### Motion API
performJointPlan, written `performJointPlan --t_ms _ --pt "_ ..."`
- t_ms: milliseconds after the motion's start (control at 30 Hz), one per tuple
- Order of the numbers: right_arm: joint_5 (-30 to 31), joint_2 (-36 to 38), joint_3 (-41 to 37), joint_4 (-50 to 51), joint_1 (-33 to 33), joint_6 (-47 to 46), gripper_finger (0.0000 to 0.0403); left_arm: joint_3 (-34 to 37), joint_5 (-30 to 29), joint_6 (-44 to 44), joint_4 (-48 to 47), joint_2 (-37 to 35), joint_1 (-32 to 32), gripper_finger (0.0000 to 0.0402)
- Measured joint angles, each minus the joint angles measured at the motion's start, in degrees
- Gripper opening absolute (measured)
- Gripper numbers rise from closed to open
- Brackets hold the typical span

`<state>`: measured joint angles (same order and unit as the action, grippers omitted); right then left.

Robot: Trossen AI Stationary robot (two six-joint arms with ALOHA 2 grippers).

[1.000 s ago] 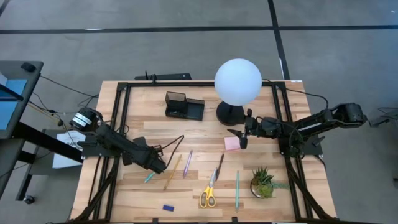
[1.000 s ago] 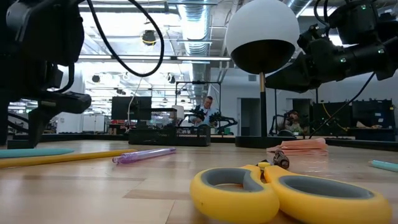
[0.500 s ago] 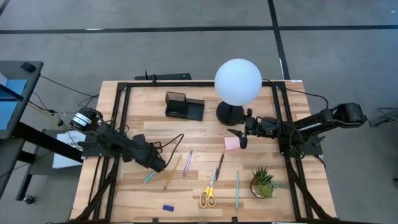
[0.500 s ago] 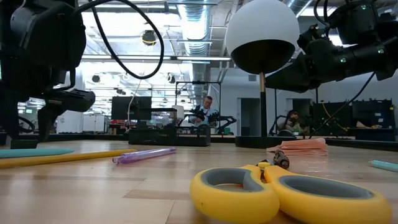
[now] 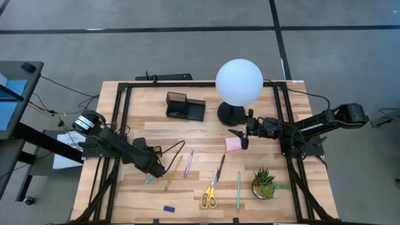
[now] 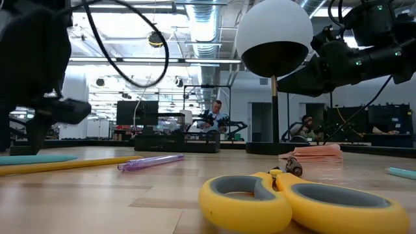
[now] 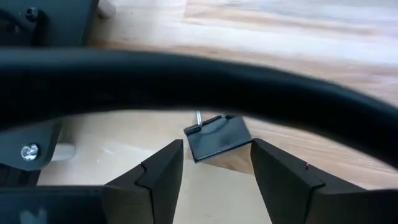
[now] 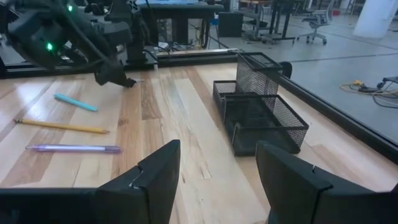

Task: Pick and place office supplies into organizer
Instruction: Put the black binder clip into the black desk organizer

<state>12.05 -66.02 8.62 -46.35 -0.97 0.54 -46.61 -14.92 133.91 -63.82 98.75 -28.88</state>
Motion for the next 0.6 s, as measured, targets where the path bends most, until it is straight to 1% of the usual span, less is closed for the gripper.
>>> performJointPlan --t_ms 167,300,600 --pt "0.0 0.0 0.0 0.0 0.0 0.0 0.0205 -0.4 0.4 2.0 0.2 4.2 0.0 0.0184" --pt "0.0 0.0 0.0 0.0 0.0 0.0 0.0205 -0.2 -1.0 2.1 -0.1 4.5 0.5 0.0184" --pt "0.0 0.0 0.0 0.0 0.0 0.0 0.0205 -0.1 -1.4 2.3 -0.2 4.6 0.5 0.0184"
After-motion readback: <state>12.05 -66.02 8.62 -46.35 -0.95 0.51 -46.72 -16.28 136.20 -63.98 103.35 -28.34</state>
